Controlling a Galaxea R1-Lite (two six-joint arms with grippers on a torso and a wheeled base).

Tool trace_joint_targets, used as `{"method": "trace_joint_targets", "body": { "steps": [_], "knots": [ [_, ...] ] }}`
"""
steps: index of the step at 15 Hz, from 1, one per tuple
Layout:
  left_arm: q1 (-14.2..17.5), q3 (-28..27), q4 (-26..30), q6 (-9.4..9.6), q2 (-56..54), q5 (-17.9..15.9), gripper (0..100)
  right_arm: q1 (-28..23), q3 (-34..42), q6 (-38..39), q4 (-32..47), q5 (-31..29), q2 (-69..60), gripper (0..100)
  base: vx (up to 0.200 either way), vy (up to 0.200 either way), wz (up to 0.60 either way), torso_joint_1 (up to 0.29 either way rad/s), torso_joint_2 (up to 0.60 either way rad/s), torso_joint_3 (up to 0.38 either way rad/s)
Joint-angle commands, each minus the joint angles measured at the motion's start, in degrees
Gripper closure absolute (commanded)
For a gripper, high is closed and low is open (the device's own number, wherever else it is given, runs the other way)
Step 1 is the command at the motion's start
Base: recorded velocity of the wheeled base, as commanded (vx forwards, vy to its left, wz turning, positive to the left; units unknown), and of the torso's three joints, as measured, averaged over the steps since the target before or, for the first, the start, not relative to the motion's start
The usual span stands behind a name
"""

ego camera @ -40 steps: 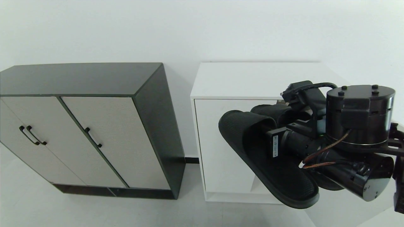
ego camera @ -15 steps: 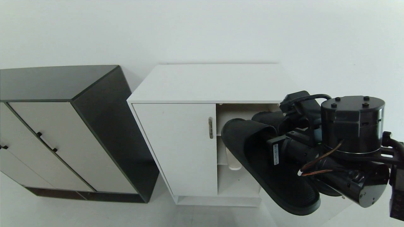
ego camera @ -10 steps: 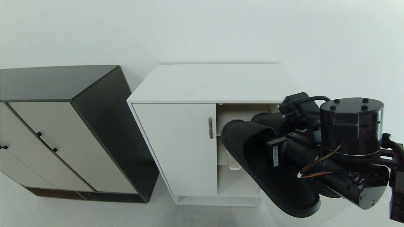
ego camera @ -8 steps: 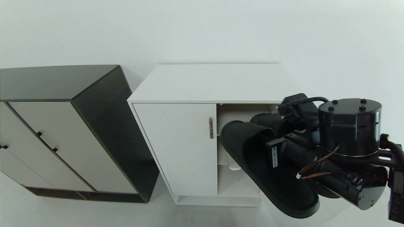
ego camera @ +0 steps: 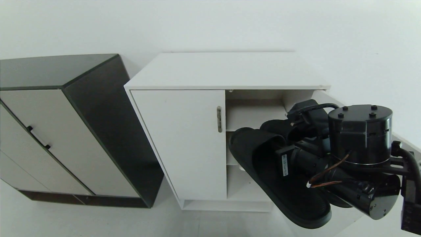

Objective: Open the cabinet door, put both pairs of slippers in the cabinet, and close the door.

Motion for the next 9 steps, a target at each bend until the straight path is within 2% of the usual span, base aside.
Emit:
{"method": "trace_joint_targets", "body": {
  "steps": [1, 9],
  "knots": [
    [0.06, 0.0, -0.01, 0.02, 0.08, 0.01, 100, 0.01, 0.08, -0.01, -0.03, 0.0, 0.13, 100, 0.0, 0.0, 0.0, -0.178, 0.5, 0.32],
    [0.06, 0.0, -0.01, 0.02, -0.01, 0.01, 100, 0.01, 0.34, -0.01, -0.56, 0.0, 0.13, 100, 0.0, 0.0, 0.0, -0.146, 0.48, 0.327]
  ]
}}
